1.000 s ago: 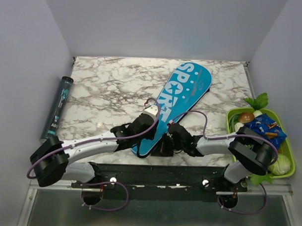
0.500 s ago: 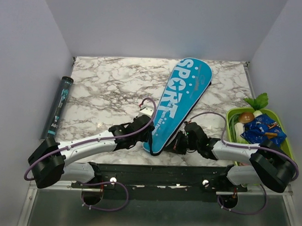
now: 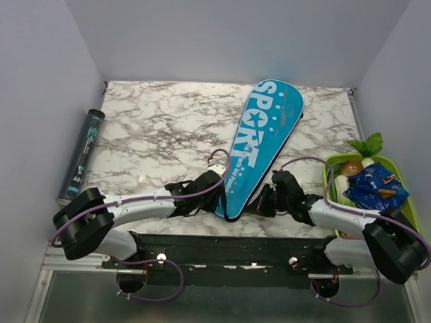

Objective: Pack up the badminton gear

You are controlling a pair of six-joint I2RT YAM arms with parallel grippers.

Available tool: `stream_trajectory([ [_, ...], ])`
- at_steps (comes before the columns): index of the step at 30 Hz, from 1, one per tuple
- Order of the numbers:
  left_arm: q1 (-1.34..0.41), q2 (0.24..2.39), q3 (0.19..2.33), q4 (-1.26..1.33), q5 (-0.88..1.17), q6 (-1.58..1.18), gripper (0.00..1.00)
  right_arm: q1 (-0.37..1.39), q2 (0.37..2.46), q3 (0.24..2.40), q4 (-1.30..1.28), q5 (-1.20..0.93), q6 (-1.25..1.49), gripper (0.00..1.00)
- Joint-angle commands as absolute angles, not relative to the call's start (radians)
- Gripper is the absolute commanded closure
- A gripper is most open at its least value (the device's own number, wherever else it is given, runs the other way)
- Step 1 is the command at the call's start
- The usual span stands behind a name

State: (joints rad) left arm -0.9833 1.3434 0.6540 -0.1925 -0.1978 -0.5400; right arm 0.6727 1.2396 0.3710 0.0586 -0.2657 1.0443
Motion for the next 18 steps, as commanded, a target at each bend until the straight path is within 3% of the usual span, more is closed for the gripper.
stream_trajectory([
  [1,-0.991,1.379,0.626,-0.104,-0.123,-0.542,0.6,0.667,1.223,0.383,0.012,-0.255,1.015,0.99],
  [11,-1.0,1.451,0.611,-0.005,-0.084,-0.549,0.62,0.719,1.212,0.37,0.031,-0.275,1.04,0.99],
  [18,-1.0,1.483,0.641,0.026,-0.094,-0.535,0.62,0.888,1.224,0.38,0.031,-0.219,1.126,1.0],
])
